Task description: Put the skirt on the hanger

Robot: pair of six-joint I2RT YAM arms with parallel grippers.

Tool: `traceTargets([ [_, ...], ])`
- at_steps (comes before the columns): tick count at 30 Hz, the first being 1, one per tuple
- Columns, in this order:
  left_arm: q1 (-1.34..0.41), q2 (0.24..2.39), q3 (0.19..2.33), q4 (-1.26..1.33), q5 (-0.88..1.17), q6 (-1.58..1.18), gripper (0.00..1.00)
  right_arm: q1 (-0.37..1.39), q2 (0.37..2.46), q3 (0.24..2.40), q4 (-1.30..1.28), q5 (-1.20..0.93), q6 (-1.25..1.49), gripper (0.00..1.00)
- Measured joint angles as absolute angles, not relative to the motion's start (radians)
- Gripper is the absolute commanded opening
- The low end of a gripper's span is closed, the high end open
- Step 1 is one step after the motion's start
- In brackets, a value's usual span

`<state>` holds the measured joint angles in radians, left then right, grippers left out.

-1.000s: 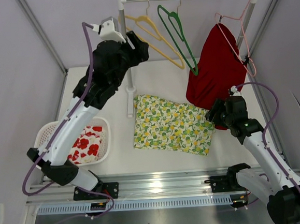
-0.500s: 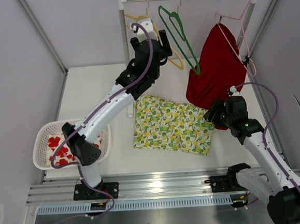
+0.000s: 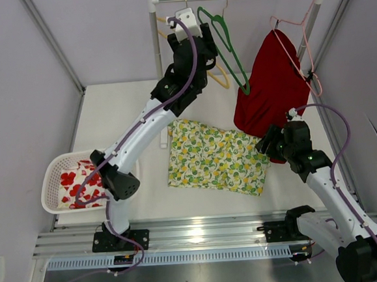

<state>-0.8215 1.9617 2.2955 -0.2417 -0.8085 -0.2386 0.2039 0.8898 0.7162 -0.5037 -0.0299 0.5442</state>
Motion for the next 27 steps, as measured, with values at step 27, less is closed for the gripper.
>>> traceTargets([
  [27, -0.771, 2.003, 2.345, -0.388, -0.760, -0.242, 0.40, 0.204, 0.882, 0.716, -0.499, -0.055, 0.545, 0.63],
])
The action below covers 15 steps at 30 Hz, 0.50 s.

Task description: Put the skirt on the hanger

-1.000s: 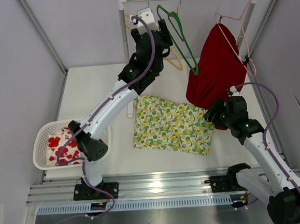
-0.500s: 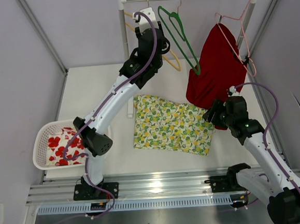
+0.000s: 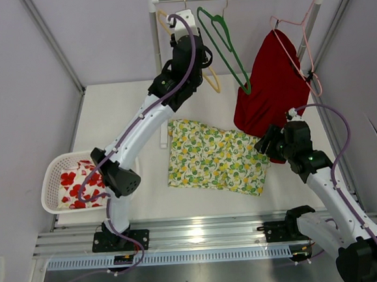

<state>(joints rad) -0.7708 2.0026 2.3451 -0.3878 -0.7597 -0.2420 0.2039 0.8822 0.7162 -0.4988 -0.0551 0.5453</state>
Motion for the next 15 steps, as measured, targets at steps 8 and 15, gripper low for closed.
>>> traceTargets([
  [8, -0.768, 1.986, 2.345, -0.388, -0.757, -0.235, 0.39, 0.204, 0.882, 0.714, -0.495, -0.062, 0.545, 0.64],
  [15, -0.763, 1.984, 2.345, -0.386, -0.754, -0.226, 0.52, 0.204, 0.882, 0.711, -0.496, -0.062, 0.545, 0.64],
])
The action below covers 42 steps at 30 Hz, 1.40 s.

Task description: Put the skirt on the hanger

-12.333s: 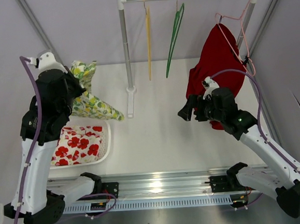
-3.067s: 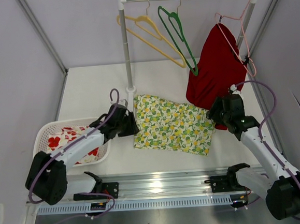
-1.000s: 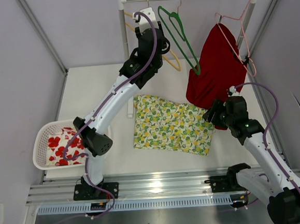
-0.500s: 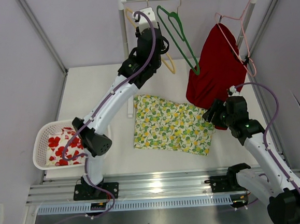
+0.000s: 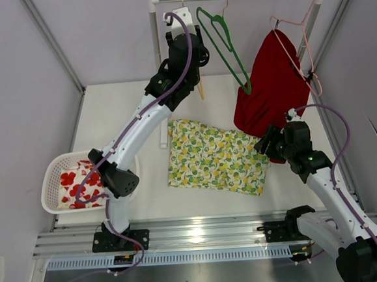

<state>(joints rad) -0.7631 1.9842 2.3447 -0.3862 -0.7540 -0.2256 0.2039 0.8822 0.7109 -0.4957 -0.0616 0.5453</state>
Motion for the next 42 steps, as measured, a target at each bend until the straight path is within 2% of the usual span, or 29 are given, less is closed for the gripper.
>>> traceTargets([
  [7, -0.752, 1.985, 2.346, -0.383, -0.757, -0.192, 0.54, 0.204, 0.882, 0.711, -0.496, -0.062, 0.545, 0.64],
  [14, -0.725, 2.006, 2.357, -0.341, -0.752, -0.118, 0.51, 0.204, 0.882, 0.711, -0.496, -0.062, 0.544, 0.64],
  [18, -0.713, 2.038, 2.378, -0.318, -0.727, -0.084, 0.46, 0.204, 0.882, 0.711, -0.496, -0.062, 0.543, 0.64],
  [26, -0.675, 2.054, 2.379, -0.303, -0.645, -0.069, 0.25, 0.204, 0.887, 0.711, -0.496, -0.062, 0.538, 0.63],
  [33, -0.658, 2.054, 2.379, -0.289, -0.575, -0.061, 0.00, 0.204, 0.897, 0.711, -0.493, -0.062, 0.538, 0.62],
  [42, -0.650, 2.053, 2.379, -0.238, -0.483, -0.058, 0.00, 0.204, 0.912, 0.711, -0.477, -0.061, 0.537, 0.61],
])
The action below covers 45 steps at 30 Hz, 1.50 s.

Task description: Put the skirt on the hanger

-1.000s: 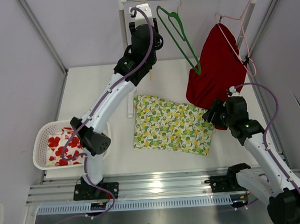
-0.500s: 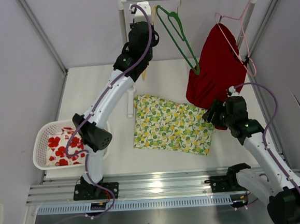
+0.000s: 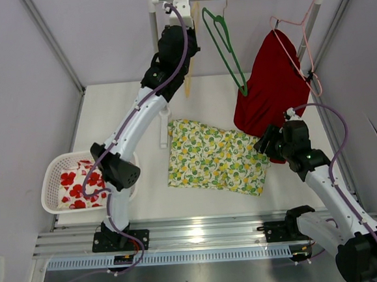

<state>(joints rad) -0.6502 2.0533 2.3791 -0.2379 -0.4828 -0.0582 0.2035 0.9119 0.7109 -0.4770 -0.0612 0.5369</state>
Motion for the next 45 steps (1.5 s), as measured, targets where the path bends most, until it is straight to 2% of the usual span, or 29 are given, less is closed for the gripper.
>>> traceTargets([
  [10, -0.640, 2.029, 2.362, -0.200, -0.448, -0.043, 0.00, 0.204, 0.921, 0.711, -0.459, -0.062, 0.537, 0.61],
  [22, -0.620, 1.871, 2.197, -0.191, -0.342, -0.032, 0.00, 0.204, 0.921, 0.711, -0.452, -0.061, 0.537, 0.61],
  [39, -0.612, 1.412, 1.580, -0.144, -0.219, -0.032, 0.00, 0.203, 0.880, 0.711, -0.490, -0.061, 0.511, 0.61],
  [45, -0.569, 1.190, 1.334, -0.126, -0.043, -0.101, 0.00, 0.203, 0.856, 0.732, -0.561, -0.061, 0.495, 0.61],
])
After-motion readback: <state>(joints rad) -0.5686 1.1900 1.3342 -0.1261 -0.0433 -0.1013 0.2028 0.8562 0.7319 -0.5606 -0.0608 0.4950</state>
